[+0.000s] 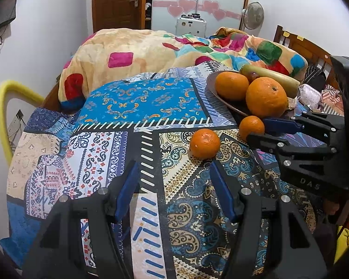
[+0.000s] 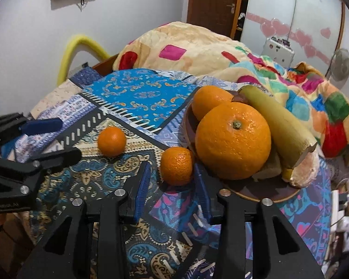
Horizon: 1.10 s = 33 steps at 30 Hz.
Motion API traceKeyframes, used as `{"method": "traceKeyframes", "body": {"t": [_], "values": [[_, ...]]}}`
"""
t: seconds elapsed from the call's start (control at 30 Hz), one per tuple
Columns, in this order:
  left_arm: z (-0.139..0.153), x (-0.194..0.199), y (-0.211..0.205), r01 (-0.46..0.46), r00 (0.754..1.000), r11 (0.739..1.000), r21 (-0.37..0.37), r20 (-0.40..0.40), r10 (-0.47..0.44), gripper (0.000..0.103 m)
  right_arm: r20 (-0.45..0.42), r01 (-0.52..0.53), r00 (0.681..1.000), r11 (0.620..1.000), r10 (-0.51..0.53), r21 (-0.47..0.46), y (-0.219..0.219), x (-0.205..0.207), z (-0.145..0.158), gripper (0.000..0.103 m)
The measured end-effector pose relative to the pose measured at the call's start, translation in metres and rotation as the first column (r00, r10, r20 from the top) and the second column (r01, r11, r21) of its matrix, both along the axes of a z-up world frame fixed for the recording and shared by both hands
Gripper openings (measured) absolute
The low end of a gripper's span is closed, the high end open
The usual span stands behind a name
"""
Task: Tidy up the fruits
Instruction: 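Grasp a small tangerine with left tool while right tool grasps another tangerine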
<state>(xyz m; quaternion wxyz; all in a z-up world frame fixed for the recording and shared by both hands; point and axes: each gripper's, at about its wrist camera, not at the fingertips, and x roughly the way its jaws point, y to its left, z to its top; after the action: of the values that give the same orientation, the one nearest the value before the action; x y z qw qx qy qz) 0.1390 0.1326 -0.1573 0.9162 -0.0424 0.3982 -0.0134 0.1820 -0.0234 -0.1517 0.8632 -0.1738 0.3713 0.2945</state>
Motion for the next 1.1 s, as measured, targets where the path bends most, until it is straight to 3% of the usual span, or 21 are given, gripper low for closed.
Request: {"method": "traceKeyframes", "body": {"t": [0.07, 0.43, 0.9, 1.1], "values": [[0.001, 0.001, -0.001, 0.002, 1.0, 1.0, -0.001, 0.001, -0.002, 0.063, 0.012, 0.012, 1.0, 1.0, -0.012, -0.007, -0.002, 0.002, 0.001, 0.025], [0.002, 0.019, -0.015, 0.038, 0.999, 0.999, 0.002, -0.024, -0.038, 0.062, -0.042, 0.004, 0.999, 0.997, -0.001, 0.076, -0.026, -0.001, 0.007, 0.025], [-0.005, 0.048, -0.035, 0.063, 0.994, 0.998, 0.015, -0.094, -0.062, 0.035, -0.001, 0.088, 0.996, 0.989, -0.089, 0.123, -0.097, -0.007, 0.027, 0.025], [-0.005, 0.051, -0.037, 0.052, 0.995, 0.998, 0.03, -0.09, -0.049, 0.033, 0.017, 0.123, 0.992, 0.982, -0.127, 0.14, -0.117, -0.001, 0.032, 0.025]]}}
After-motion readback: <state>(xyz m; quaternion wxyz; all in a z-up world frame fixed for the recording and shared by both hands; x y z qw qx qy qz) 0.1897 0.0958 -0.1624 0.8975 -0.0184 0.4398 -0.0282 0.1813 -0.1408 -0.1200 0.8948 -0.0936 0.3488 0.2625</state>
